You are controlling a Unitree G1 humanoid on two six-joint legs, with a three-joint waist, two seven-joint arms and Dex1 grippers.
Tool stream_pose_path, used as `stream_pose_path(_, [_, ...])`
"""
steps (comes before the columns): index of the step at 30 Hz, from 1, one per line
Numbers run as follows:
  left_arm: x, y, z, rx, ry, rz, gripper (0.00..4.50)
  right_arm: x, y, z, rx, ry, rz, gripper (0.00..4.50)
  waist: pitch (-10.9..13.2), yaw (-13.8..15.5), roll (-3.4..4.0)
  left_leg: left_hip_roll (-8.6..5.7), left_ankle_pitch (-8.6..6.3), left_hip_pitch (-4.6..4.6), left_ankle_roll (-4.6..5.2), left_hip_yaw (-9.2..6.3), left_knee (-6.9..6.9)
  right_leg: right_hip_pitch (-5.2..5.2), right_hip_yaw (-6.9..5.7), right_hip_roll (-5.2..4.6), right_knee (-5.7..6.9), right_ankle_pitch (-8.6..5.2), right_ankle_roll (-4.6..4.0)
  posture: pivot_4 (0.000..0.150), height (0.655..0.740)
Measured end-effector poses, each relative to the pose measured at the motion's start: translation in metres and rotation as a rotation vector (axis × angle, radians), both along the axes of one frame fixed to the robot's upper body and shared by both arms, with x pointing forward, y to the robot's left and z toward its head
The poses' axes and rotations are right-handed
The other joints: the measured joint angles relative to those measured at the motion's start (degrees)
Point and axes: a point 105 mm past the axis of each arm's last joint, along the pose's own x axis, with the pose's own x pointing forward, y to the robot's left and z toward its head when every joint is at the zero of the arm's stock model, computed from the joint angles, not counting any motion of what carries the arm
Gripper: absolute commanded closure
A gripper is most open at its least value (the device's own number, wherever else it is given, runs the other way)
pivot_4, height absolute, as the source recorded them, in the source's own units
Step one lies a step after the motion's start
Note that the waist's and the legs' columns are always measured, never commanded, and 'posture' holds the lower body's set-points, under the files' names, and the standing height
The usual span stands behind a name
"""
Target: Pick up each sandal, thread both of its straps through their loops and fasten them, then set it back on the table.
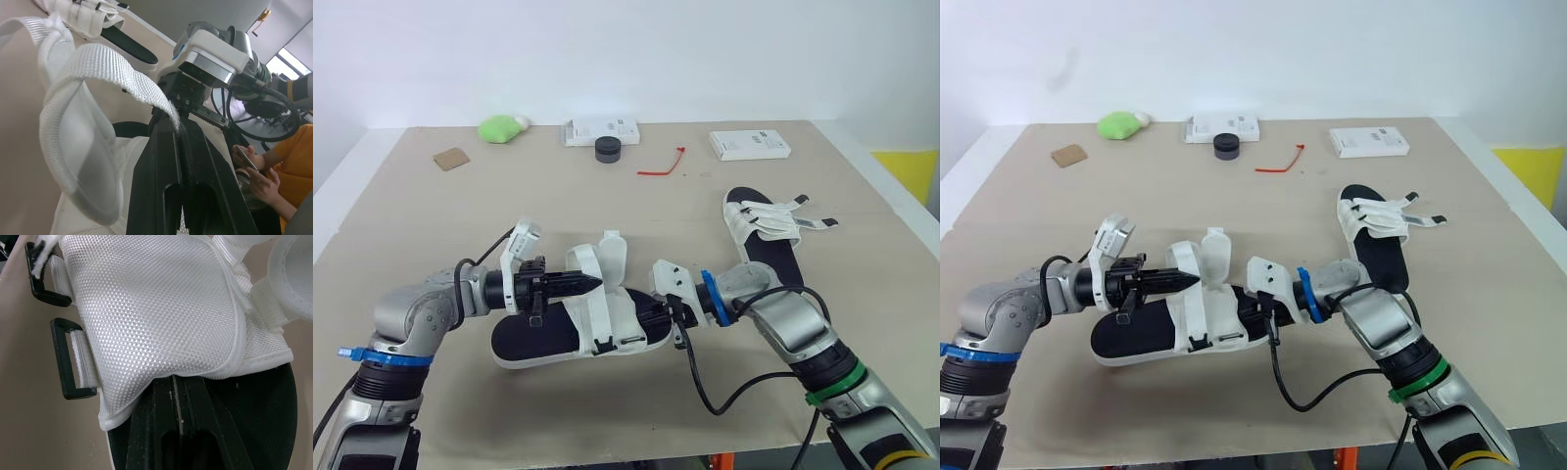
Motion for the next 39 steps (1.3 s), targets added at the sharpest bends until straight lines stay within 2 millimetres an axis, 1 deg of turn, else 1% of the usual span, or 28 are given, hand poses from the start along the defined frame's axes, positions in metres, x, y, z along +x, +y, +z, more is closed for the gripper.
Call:
stream_pose_path(6, [-0.014, -0.003, -0.005, 0.037, -0.050, -0.078, 4.42, 0.000, 0.000, 0.000, 0.001, -0.002, -0.005, 4.50, 0.00, -0.02, 0.00, 0.00, 0.00, 0.01, 0.00, 0.00, 0.00, 0.00, 0.00, 0.00, 0.00, 0.00, -0.01, 0.150, 0.7400])
stream_pose_path(12, [-0.012, -0.003, -0.004, 0.048, -0.111, -0.072, 4.42, 0.000, 0.000, 0.000, 0.002, -0.001, -0.006, 4.50, 0.00, -0.02, 0.00, 0.02, 0.00, 0.01, 0.00, 0.00, 0.00, 0.00, 0.00, 0.01, 0.00, 0.00, -0.01, 0.150, 0.7400])
stream_pose_path(16, [-0.007, -0.006, -0.002, 0.010, -0.110, -0.039, 4.42, 0.000, 0.000, 0.000, 0.002, -0.001, -0.007, 4.50, 0.00, -0.02, 0.00, 0.02, 0.00, 0.01, 0.00, 0.00, 0.00, 0.01, -0.01, 0.01, 0.00, 0.00, -0.01, 0.150, 0.7400])
stream_pose_path(19, [0.004, -0.008, 0.009, -0.062, -0.015, -0.002, 4.42, 0.001, 0.000, 0.000, 0.002, -0.001, -0.009, 4.50, 0.03, -0.01, -0.05, 0.03, 0.01, 0.00, 0.02, -0.04, 0.02, 0.01, -0.06, 0.03, 0.01, 0.01, 0.01, 0.150, 0.7400])
stream_pose_path(21, [0.010, -0.008, 0.031, -0.117, 0.049, -0.006, 4.42, 0.000, 0.001, 0.000, 0.004, -0.001, -0.008, 4.50, 0.10, -0.07, -0.17, 0.06, 0.02, -0.01, 0.03, -0.06, 0.02, 0.01, -0.09, 0.06, 0.01, 0.01, 0.01, 0.150, 0.7400])
stream_pose_path(23, [0.013, -0.006, 0.040, -0.134, 0.064, 0.004, 4.42, 0.000, 0.002, 0.000, 0.006, 0.000, -0.004, 4.50, 0.08, -0.33, -0.11, 0.04, 0.00, 0.01, 0.04, -0.01, 0.01, 0.02, -0.03, 0.04, 0.00, -0.01, 0.03, 0.150, 0.7400])
stream_pose_path(28, [0.014, 0.001, 0.024, -0.110, 0.140, 0.034, 4.42, -0.001, 0.002, 0.000, 0.007, -0.001, -0.002, 4.50, 0.10, -0.49, -0.12, 0.04, -0.01, -0.01, 0.03, -0.04, 0.00, 0.02, -0.04, 0.03, 0.00, -0.03, 0.02, 0.150, 0.7400])
stream_pose_path(34, [0.010, 0.004, 0.021, -0.084, 0.178, 0.015, 4.42, -0.001, 0.002, 0.000, 0.008, -0.001, -0.007, 4.50, 0.10, -0.49, -0.12, 0.03, -0.01, 0.00, 0.03, -0.04, 0.01, 0.03, -0.06, 0.02, 0.00, -0.02, 0.01, 0.150, 0.7400])
stream_pose_path(39, [0.002, 0.002, 0.018, -0.086, 0.257, -0.032, 4.42, -0.001, 0.002, 0.000, 0.008, -0.001, -0.005, 4.50, 0.10, -0.49, -0.12, 0.03, -0.01, 0.00, 0.03, -0.04, 0.00, 0.02, -0.05, 0.02, 0.00, -0.02, 0.01, 0.150, 0.7400])
